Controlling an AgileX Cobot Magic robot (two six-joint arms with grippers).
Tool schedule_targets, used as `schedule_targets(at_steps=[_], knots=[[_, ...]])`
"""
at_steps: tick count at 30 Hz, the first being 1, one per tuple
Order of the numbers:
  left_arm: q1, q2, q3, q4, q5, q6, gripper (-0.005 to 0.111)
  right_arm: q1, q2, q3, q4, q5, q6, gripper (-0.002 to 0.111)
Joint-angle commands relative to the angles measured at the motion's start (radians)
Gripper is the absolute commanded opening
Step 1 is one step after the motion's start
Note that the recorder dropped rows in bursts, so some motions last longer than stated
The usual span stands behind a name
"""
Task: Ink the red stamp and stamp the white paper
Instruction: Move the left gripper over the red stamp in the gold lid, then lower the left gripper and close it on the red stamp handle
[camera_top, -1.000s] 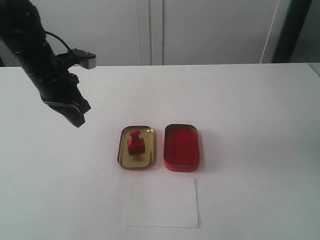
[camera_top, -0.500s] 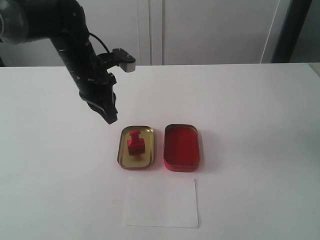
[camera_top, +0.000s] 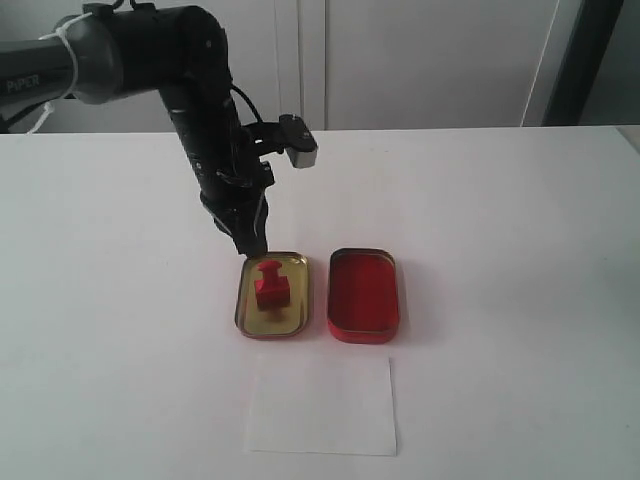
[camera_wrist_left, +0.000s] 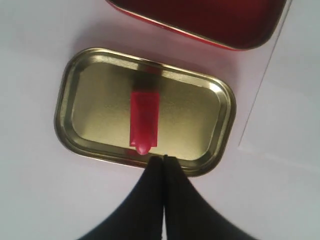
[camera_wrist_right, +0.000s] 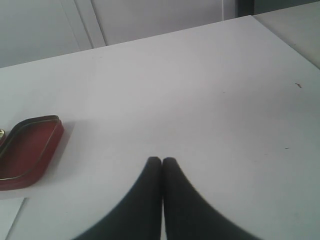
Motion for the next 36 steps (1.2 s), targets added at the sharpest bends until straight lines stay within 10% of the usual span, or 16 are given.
schedule_targets(at_steps=[1, 15, 23, 36], knots=[[-0.026, 0.015, -0.007, 0.036, 0.008, 0.006, 0.0, 0.004, -0.005, 0.001, -0.007, -0.011, -0.008, 0.0], [-0.036, 0.015, -0.008, 0.055, -0.023, 0.006, 0.001, 0.004, -0.005, 0.001, -0.007, -0.011, -0.008, 0.0], [-0.064, 0.015, -0.008, 0.125, -0.048, -0.074, 0.04, 0.004, -0.005, 0.001, -0.007, -0.013, -0.008, 0.0], [-0.098, 0.015, -0.008, 0.176, -0.088, -0.107, 0.052, 0.004, -0.005, 0.001, -0.007, -0.011, -0.008, 0.0]])
